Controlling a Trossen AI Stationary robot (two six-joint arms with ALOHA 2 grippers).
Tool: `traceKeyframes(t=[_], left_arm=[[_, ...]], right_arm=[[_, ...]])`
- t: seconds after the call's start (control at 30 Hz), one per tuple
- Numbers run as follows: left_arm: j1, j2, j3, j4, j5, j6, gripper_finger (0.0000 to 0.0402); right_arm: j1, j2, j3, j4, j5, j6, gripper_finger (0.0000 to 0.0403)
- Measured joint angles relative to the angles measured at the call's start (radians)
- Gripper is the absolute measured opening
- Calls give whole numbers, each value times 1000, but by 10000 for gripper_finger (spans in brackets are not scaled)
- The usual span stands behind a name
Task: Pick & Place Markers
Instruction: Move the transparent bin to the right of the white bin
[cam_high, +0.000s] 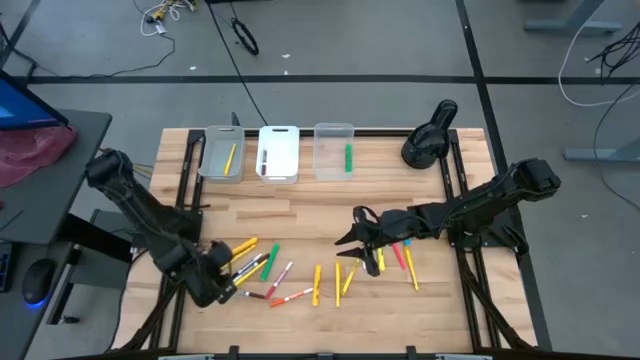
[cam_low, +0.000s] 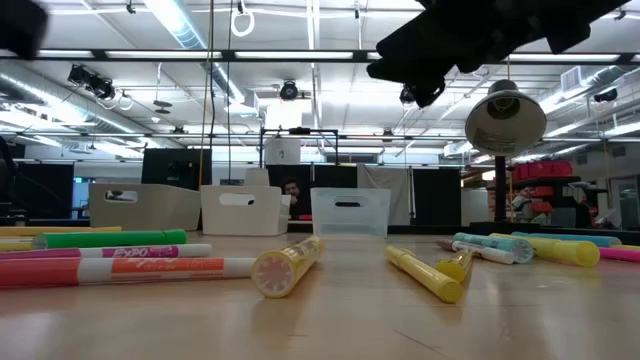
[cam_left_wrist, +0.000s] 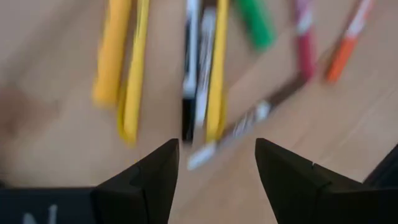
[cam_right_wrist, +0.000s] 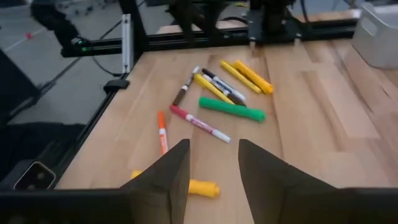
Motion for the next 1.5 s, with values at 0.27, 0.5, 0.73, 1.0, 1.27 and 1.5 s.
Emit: traceKeyframes(t=[0.27, 0.5, 0.73, 1.0, 1.27, 1.5], left_arm=[[-158, 1, -139, 39, -46, -236, 178], [-180, 23, -192, 56, -177, -244, 159], [-180, 129, -210, 76, -191, -200, 156], [-181, 223, -204, 141, -201, -146, 122], [-181, 223, -195, 140, -200, -139, 55], [-167, 224, -65, 40, -196, -92, 57]], right_arm=[[1, 0, -1, 36, 41, 37, 136], [1, 1, -1, 55, 41, 31, 136], [10, 1, -1, 60, 40, 63, 136], [43, 1, -1, 62, 37, 81, 136], [48, 1, -1, 62, 74, 72, 136], [48, 2, -1, 59, 98, 46, 136]])
